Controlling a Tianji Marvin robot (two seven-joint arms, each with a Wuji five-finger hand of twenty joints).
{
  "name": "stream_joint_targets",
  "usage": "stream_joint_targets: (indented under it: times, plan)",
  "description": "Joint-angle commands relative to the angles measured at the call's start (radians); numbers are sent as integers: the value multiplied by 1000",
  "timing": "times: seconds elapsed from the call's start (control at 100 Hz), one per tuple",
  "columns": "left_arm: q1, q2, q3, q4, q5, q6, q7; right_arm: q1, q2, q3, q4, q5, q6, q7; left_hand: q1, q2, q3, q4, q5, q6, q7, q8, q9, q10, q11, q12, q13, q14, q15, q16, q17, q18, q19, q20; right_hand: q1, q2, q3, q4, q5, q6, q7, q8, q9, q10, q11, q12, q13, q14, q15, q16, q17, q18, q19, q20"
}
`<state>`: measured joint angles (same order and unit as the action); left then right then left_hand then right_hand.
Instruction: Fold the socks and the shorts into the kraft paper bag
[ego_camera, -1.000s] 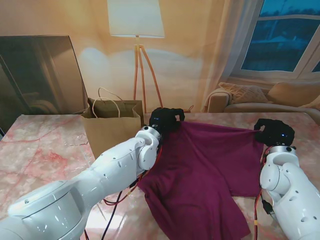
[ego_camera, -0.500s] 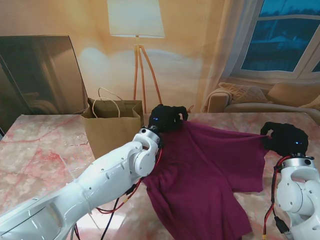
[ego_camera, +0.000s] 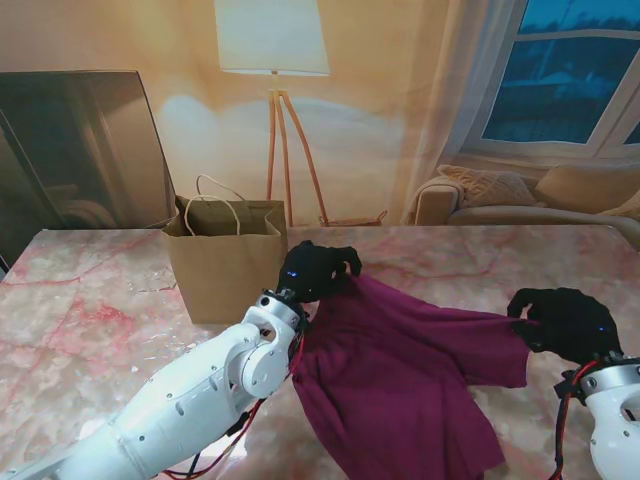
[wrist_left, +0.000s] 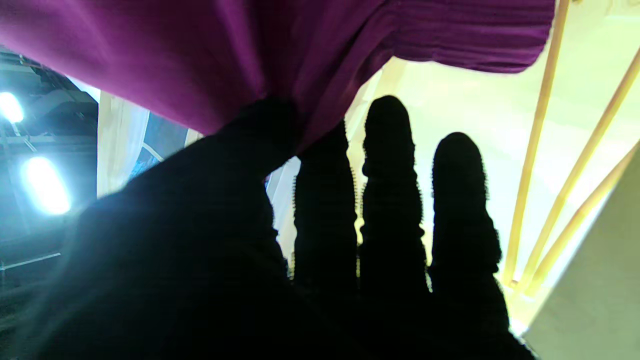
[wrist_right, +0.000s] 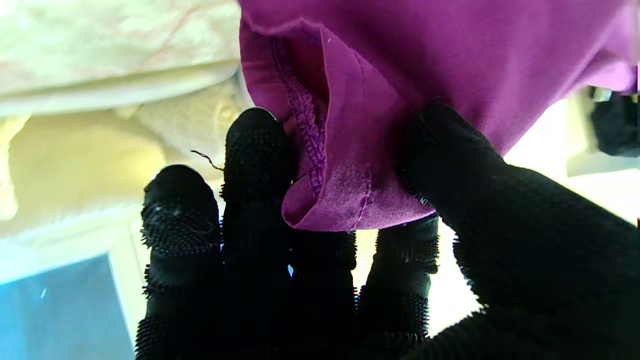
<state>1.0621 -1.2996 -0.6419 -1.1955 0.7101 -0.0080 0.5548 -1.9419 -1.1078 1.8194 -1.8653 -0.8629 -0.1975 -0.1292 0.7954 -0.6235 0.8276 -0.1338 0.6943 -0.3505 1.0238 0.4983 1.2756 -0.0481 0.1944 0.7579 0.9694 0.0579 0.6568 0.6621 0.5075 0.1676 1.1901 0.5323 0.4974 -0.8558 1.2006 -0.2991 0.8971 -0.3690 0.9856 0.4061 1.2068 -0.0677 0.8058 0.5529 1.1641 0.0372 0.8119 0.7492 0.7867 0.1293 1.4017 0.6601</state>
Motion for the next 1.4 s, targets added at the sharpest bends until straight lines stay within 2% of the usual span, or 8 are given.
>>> stream_joint_targets:
  times: [0.0,0.14,0.28,0.35,0.61,0.91,1.04,1.39]
  plan:
    - [34,15,-8,-19,-16,-9,-1,-31,-1,7,-21,-13,-11,16,8,-20,44,-59,1,-30,28,8,28,-27,-15,-6,22,-11,-9,13,16,-7,28,-9,30,4,28,-34,51,-12,52,-3,45,24,3,18,43,-4,25,30,10,-2,30,22]
    - [97,42,-47,-85,12,1,-14,-74,-4,30,-50,39,-61,45,7,-19,40,-59,3,-36,26,9,26,-29,-17,-9,25,-10,-8,12,24,-4,28,-14,30,0,28,-35,52,-8,52,-7,49,26,-1,20,50,-1,23,33,17,-2,28,26]
    - [156,64,-88,-130,32,-12,-27,-111,-6,45,-75,82,-125,60,15,-15,34,-58,5,-25,23,12,27,-15,-26,-25,24,0,-8,10,32,15,28,-23,22,0,25,-37,52,-17,51,-9,57,18,-10,19,62,-5,16,32,31,1,37,36]
    - [180,75,-104,-144,49,-16,-28,-128,-4,47,-88,106,-151,89,14,-15,29,-56,7,-27,20,12,28,-18,-29,-31,20,0,-10,7,31,23,25,-27,18,0,23,-39,54,-15,51,-10,60,19,-13,18,67,-2,15,32,35,4,45,41]
    - [246,113,-162,-171,101,-55,-61,-181,5,19,-127,101,-216,133,9,-20,39,-56,10,-45,20,22,28,-28,-33,-44,6,-3,-22,2,10,26,16,-34,9,-2,20,-43,56,-18,49,-13,71,14,-18,16,85,-6,14,29,53,0,56,37]
    - [318,135,-222,-197,116,-108,-89,-195,8,-53,-124,75,-262,106,7,-18,43,-59,8,-47,17,29,27,-30,-36,-54,-1,-5,-29,0,-8,27,8,-35,6,8,19,-42,49,-28,48,-10,63,7,-22,18,77,-8,7,24,48,2,55,26]
    - [337,141,-235,-205,126,-119,-91,-188,11,-81,-116,100,-275,118,6,-19,44,-59,7,-48,17,31,27,-31,-36,-55,-2,-7,-29,0,-7,27,9,-35,6,10,18,-41,49,-28,47,-9,63,6,-23,19,77,-8,6,23,46,3,55,24]
    - [415,166,-323,-239,139,-170,-151,-153,23,-172,-82,169,-324,168,5,-17,46,-60,4,-52,16,40,25,-37,-34,-56,-3,-11,-32,1,-11,24,9,-34,5,10,18,-41,48,-27,47,-4,66,9,-25,18,83,-3,6,22,52,5,64,19]
